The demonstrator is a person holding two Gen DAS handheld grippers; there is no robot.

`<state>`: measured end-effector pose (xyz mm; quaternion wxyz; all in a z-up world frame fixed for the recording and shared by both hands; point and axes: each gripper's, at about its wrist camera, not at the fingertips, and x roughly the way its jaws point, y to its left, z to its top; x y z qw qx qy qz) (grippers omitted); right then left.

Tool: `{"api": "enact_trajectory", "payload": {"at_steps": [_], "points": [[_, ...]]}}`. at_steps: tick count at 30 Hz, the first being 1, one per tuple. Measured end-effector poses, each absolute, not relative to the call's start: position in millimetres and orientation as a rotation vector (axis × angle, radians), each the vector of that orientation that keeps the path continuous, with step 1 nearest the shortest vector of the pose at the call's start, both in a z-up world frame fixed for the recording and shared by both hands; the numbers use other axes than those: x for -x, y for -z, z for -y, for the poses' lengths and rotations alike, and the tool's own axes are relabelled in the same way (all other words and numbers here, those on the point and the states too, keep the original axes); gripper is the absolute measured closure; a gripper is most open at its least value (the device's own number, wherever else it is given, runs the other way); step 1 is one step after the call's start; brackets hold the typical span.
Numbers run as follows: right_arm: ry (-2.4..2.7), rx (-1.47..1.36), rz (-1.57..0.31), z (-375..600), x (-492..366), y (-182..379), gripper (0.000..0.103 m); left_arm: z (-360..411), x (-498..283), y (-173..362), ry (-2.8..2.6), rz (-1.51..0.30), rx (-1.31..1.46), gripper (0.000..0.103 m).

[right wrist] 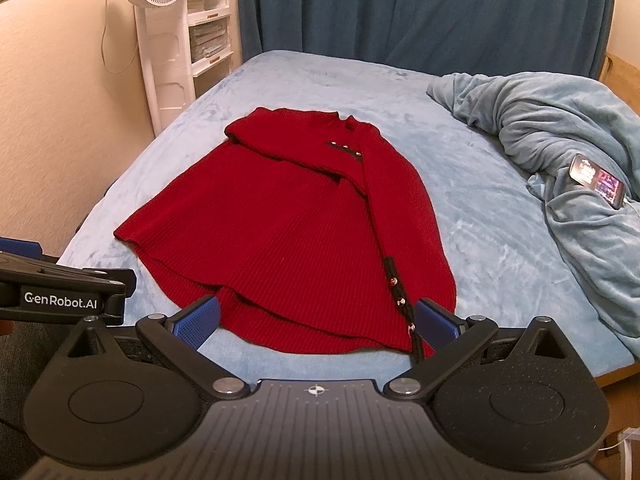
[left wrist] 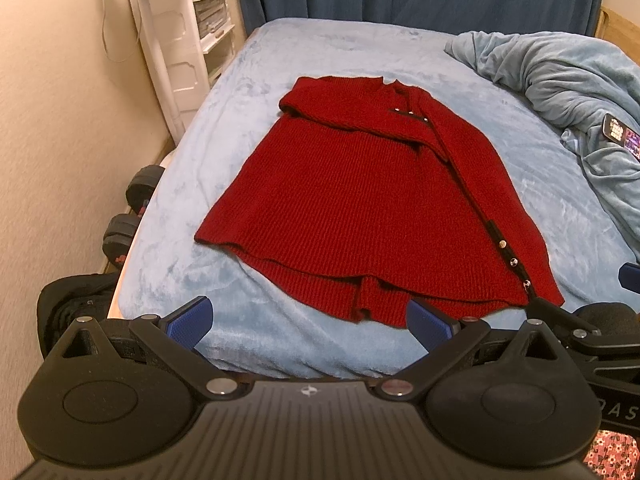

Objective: Fold small clothes

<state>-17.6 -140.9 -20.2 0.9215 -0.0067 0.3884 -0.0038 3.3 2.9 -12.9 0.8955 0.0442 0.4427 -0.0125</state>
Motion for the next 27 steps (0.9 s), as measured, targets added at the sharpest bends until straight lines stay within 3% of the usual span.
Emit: {"api": "enact_trajectory", "payload": {"at_steps": [12,20,27], "points": [[0.045,-0.055,-0.797,182.7,-31.8,35.1,0.001,-29.6,-40.8,23.8,-0.05,-0.979,-0.033,0.0],[0.238,-0.335,-0.835,328.7,-198.6,108.8,0.001,-93.9,-104.5,50.4,-0.319,-1.071,-0.031,0.0],[0.178,-0.443,-0.98,384.0,-368.3,198.9,0.001,-106.3,-151.1,76.8,-0.434,-1.178,-0.036,0.0]]}}
